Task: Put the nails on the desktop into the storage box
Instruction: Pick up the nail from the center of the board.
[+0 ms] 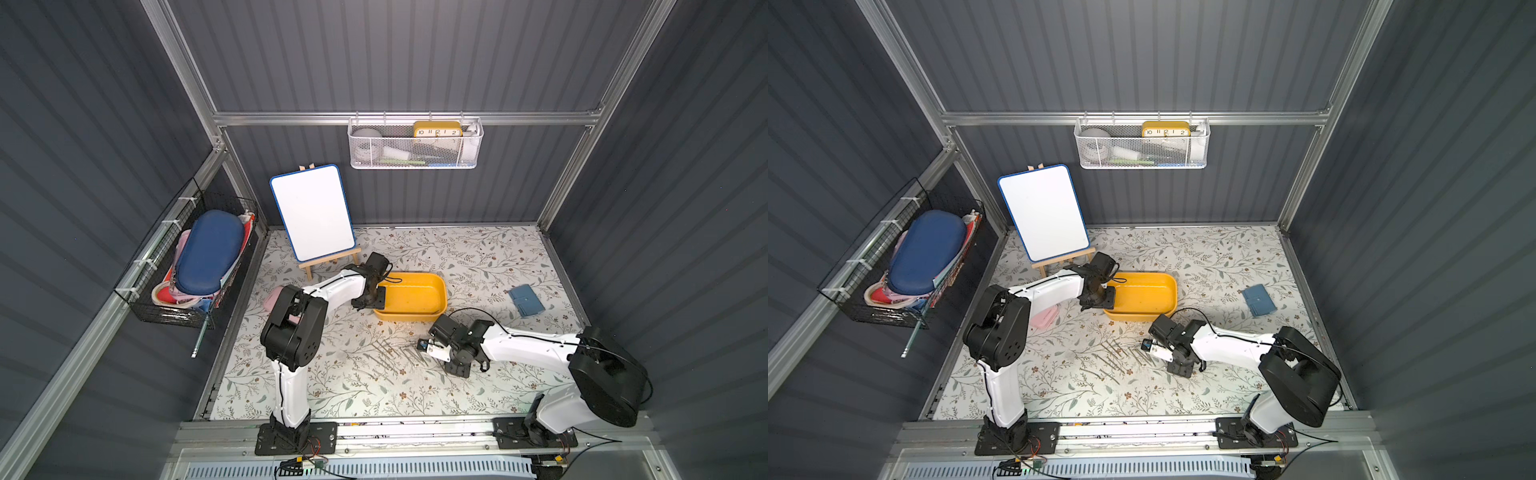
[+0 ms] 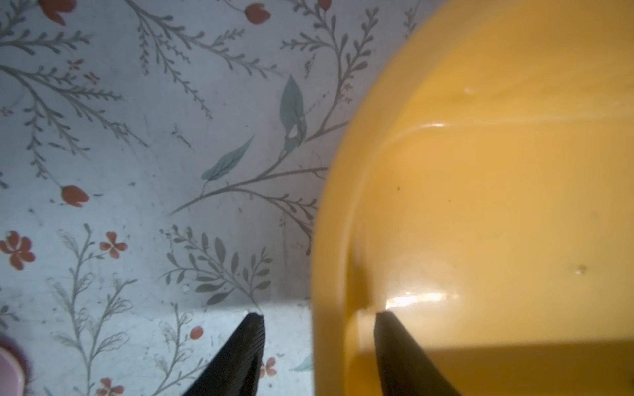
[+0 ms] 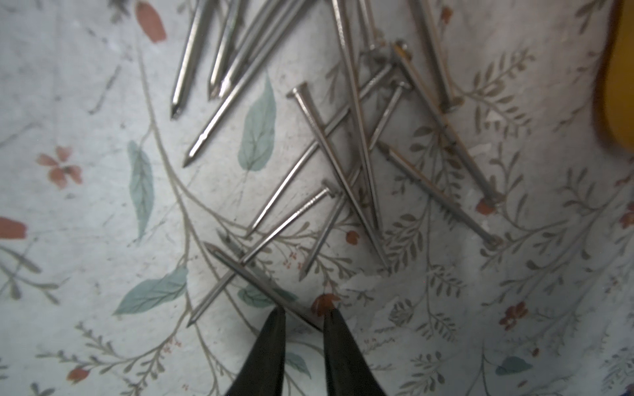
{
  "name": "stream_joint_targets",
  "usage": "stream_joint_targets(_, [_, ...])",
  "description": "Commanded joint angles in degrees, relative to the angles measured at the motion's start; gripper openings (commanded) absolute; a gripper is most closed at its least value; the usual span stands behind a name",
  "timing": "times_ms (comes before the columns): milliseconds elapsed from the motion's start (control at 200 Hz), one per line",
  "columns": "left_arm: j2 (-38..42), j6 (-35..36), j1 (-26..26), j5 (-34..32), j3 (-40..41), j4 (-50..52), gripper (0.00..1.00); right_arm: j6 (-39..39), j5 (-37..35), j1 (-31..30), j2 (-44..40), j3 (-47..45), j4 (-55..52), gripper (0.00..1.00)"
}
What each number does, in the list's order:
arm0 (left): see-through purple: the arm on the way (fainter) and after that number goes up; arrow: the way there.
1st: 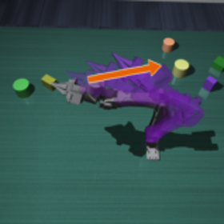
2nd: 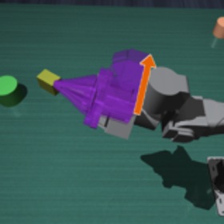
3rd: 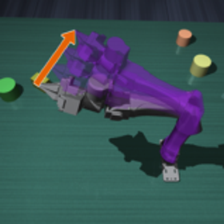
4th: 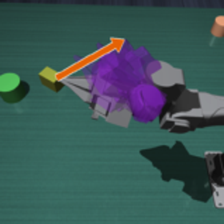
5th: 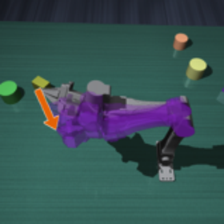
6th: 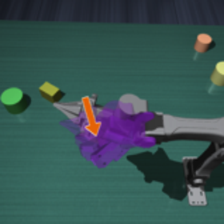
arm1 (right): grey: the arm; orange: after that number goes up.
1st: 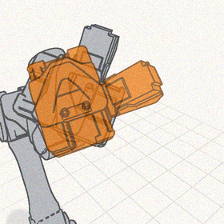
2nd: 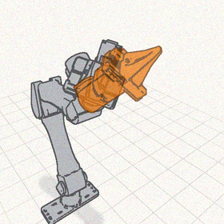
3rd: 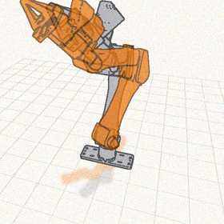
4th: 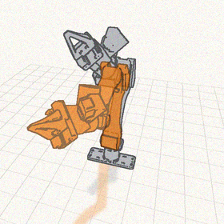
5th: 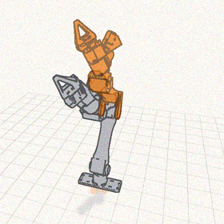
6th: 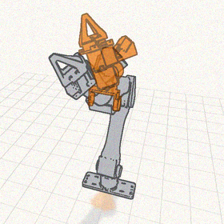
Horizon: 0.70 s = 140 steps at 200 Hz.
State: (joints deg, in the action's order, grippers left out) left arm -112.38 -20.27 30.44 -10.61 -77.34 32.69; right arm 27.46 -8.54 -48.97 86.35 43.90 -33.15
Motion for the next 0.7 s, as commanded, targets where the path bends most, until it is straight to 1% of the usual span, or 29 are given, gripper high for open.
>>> stream_joint_targets(0, [2.00,1.02,0.06,0.83,-0.75,1.72,0.56,-1.07,-0.91,-0.66,0.94,-0.97,-1.20,0.22])
stream_joint_targets(195, [2.20,1.11,0.06,0.91,-0.45,1.30,0.57,-1.71,-0.61,-2.31,1.53,-1.00,-2.00,0.13])
stream_joint_targets(380, [1.98,1.20,0.03,0.66,-0.35,1.28,0.57,-2.64,-0.78,-3.01,1.33,-0.39,-3.24,0.11])
stream_joint_targets(610, [2.00,1.20,-0.03,0.85,-0.25,1.06,0.57,-3.17,-1.19,-3.66,-2.17,1.42,-6.74,0.02])
stream_joint_targets(695, [1.86,1.28,-0.11,1.10,-0.18,0.81,0.58,-3.89,-0.49,-3.68,-4.58,2.09,-8.27,0.00])
